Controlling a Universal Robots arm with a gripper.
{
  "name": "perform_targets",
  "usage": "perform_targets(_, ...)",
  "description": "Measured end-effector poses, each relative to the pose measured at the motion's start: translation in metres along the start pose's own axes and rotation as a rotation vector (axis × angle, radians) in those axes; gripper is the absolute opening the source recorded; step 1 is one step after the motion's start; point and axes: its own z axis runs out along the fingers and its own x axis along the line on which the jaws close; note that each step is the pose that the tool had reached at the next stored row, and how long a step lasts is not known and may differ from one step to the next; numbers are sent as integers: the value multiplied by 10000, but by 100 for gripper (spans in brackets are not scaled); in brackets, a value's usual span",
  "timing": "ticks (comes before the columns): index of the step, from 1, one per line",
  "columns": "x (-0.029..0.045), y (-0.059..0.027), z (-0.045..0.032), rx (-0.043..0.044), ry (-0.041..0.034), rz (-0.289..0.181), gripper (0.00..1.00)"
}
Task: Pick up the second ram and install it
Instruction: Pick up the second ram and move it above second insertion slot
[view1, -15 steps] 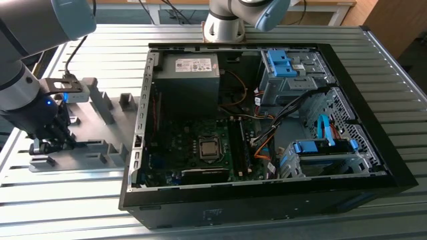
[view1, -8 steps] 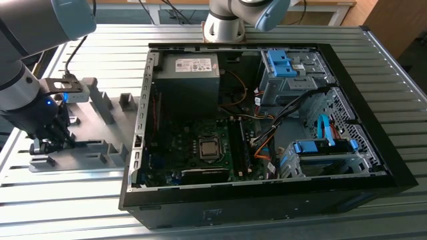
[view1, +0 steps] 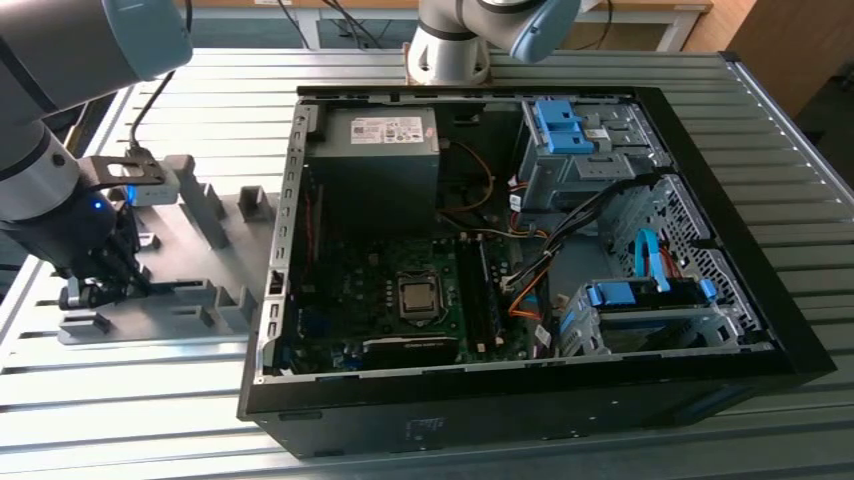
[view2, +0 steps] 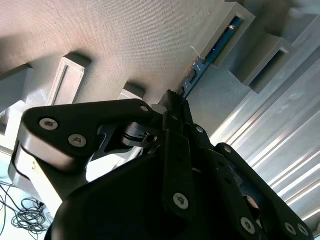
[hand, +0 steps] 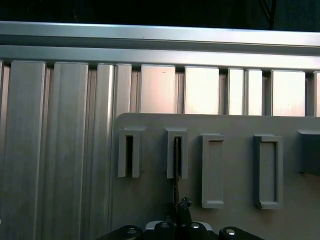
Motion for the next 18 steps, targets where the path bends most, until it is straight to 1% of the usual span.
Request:
perform_targets(10,-1,0,-38,1,0,36,14)
perform_targets(18,-2,1,-95,1,0,37,14)
